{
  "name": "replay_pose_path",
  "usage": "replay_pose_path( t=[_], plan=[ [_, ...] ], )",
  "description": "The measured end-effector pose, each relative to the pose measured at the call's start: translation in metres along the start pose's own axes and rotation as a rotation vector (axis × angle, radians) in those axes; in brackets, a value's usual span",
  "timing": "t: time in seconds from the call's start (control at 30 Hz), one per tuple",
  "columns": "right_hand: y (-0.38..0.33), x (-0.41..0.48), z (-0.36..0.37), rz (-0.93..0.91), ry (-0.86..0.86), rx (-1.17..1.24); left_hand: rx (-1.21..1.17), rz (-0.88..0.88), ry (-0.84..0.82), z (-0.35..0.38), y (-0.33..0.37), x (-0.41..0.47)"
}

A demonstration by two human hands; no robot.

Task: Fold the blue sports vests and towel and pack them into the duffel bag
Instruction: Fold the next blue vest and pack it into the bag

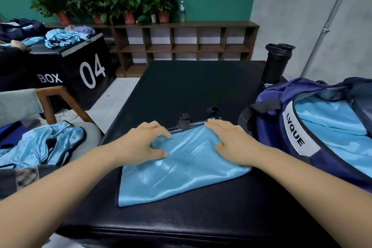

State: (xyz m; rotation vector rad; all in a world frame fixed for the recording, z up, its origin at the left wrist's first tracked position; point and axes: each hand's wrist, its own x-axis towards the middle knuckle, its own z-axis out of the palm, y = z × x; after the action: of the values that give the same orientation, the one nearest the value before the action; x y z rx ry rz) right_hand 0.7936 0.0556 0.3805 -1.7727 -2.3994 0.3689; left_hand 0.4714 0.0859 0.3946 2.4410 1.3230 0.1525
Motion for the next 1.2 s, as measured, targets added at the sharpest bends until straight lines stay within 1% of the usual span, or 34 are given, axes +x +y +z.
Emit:
replay_pose_path(
  t=[0.07, 0.17, 0.3, 0.4, 0.47, 0.53, 0.73, 0.87, 0.93, 1.0, 1.13, 1.2],
  plan=[
    [-0.003, -0.002, -0.005, 0.012, 0.030, 0.064, 0.031, -0.028, 0.000, -0.004, -0.003, -0.003],
    [-0.005, -0.006, -0.007, -0.003, 0.052, 0.079, 0.076, -0.100, -0.021, -0.015, -0.013, -0.009],
    [-0.005, -0.010, -0.008, -0.042, 0.082, 0.047, 0.022, -0.215, -0.002, -0.031, -0.030, -0.017],
    [0.000, -0.011, -0.006, -0.080, 0.105, 0.031, -0.021, -0.404, 0.020, -0.040, -0.036, -0.022],
    [0.003, -0.010, -0.004, -0.109, 0.124, 0.019, -0.063, -0.542, -0.022, -0.044, -0.035, -0.028],
    [0.005, -0.010, -0.004, -0.129, 0.134, 0.019, -0.089, -0.610, -0.058, -0.044, -0.032, -0.032],
    [0.003, -0.012, -0.004, -0.177, 0.159, 0.040, -0.119, -0.611, 0.020, -0.031, -0.020, -0.025],
    [0.001, -0.017, -0.006, -0.214, 0.166, 0.063, -0.250, -0.620, 0.026, -0.034, -0.024, -0.026],
    [-0.001, -0.020, -0.007, -0.236, 0.155, 0.073, -0.312, -0.641, 0.100, -0.040, -0.031, -0.027],
    [-0.003, -0.022, -0.007, -0.261, 0.134, 0.078, -0.304, -0.674, 0.166, -0.046, -0.037, -0.029],
    [-0.009, -0.024, -0.004, -0.307, 0.090, 0.065, -0.269, -0.700, 0.204, -0.053, -0.043, -0.028],
    [-0.010, -0.025, -0.002, -0.319, 0.062, 0.055, -0.309, -0.685, 0.245, -0.056, -0.041, -0.026]
  ],
)
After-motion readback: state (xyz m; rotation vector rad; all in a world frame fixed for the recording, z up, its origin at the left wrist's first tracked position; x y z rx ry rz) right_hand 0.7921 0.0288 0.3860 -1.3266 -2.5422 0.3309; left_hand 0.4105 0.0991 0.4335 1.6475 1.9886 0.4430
